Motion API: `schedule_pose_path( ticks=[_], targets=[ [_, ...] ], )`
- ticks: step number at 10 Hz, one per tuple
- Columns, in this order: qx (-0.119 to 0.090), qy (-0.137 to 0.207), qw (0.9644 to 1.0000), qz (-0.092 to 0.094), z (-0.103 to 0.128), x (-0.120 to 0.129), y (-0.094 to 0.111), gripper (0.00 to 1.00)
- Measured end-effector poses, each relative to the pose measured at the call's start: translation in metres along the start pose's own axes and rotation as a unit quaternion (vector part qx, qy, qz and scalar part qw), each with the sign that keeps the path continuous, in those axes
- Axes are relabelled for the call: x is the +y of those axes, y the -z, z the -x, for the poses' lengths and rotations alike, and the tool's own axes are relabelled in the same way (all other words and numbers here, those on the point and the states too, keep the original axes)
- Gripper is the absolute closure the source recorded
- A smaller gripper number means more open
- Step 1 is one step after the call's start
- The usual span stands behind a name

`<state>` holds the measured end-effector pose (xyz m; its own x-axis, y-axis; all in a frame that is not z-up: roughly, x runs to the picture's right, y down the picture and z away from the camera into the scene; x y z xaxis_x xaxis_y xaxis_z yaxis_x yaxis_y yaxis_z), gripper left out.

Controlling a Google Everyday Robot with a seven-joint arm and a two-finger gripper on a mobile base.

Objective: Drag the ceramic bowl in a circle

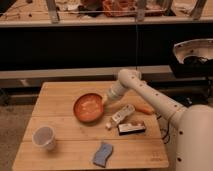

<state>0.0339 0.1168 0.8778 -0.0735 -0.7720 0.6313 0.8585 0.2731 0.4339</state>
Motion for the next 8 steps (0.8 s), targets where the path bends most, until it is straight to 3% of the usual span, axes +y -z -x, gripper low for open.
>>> schedule_pose_path(
  ticks=[4, 8],
  targets=[
    [-0.011, 0.006, 0.9999, 0.003, 0.035, 0.022, 0.009, 0.97],
    [-0.041, 0.048, 0.998, 0.003, 0.052, -0.015, -0.02, 0.97]
  ],
)
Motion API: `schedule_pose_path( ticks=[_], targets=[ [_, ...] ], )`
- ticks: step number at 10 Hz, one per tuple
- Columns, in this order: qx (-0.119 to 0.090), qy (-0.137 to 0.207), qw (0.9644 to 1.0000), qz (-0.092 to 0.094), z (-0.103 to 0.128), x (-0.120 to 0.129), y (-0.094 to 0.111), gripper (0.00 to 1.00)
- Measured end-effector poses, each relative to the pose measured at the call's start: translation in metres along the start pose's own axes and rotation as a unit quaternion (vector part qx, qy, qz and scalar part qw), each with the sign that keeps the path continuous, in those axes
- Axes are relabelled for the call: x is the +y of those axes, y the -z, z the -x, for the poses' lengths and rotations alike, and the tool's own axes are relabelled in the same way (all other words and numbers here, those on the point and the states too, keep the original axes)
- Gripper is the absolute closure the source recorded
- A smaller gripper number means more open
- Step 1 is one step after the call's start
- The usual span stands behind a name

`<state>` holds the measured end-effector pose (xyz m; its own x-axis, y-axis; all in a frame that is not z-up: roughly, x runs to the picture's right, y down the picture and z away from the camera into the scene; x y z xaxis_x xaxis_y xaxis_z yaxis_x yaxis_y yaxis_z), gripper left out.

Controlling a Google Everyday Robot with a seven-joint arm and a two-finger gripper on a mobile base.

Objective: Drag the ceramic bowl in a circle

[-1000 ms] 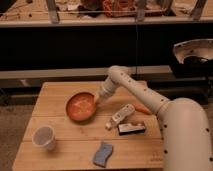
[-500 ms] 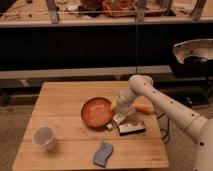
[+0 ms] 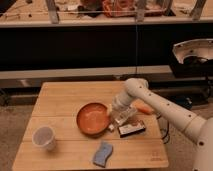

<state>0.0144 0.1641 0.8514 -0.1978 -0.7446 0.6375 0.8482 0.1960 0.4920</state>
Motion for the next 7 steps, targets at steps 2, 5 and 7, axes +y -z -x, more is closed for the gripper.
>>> schedule_pose_path(
  ticks=[2, 5, 7],
  targets=[
    [-0.023, 0.039, 0.999, 0.004, -0.002, -0.049, -0.032, 0.97],
    [-0.042, 0.088, 0.9952, 0.012, -0.013, -0.114, -0.068, 0.97],
    [-0.039, 0.1, 0.9942, 0.006, -0.023, -0.13, -0.073, 0.97]
  ],
)
